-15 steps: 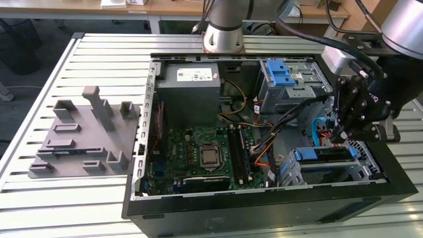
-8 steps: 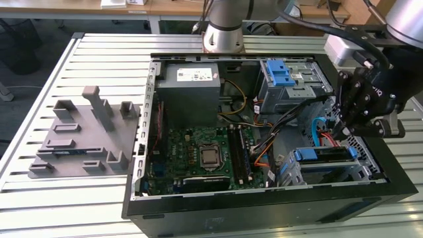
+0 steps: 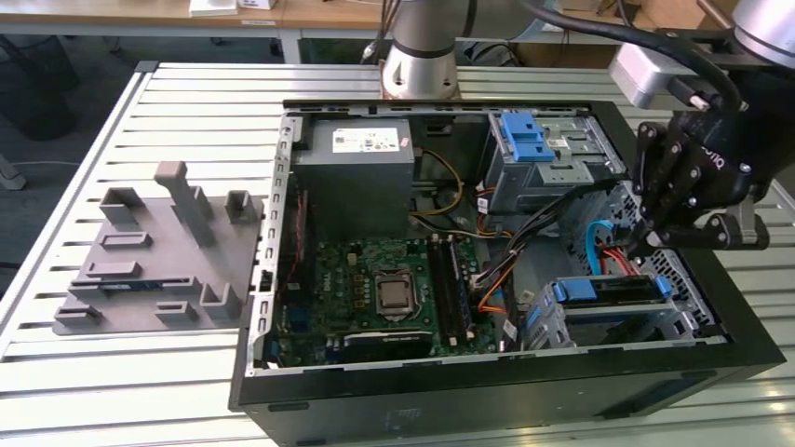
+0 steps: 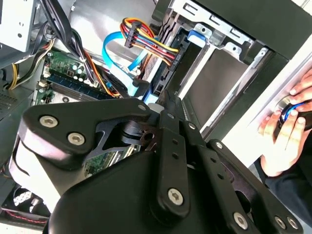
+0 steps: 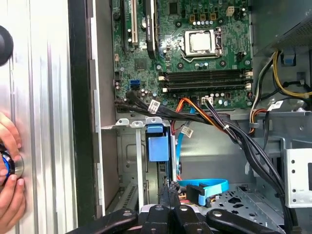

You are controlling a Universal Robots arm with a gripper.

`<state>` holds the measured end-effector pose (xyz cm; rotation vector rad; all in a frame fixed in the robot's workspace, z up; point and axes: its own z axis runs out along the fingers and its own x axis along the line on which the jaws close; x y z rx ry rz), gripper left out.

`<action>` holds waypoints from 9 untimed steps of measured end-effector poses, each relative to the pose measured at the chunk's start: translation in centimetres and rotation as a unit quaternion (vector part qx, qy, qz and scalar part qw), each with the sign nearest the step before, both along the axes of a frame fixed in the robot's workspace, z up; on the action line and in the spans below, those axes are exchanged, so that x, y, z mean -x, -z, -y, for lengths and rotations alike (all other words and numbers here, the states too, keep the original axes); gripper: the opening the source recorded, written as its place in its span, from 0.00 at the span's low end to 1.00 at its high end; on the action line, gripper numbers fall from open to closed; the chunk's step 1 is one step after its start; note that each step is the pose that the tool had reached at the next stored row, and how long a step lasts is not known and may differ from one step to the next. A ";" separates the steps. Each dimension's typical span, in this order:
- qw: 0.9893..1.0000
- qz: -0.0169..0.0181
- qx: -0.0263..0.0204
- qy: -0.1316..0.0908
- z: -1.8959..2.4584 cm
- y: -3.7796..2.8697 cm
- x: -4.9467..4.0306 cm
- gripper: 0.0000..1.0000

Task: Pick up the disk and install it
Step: 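Insert the second disk wire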

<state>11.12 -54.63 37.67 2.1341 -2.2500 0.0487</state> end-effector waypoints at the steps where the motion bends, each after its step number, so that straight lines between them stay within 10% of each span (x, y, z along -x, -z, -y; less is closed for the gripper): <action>1: 1.000 0.000 0.000 0.000 0.00 -0.04 0.06 0.11; 9: 1.000 0.000 0.000 0.000 -0.01 -1.04 0.12 0.11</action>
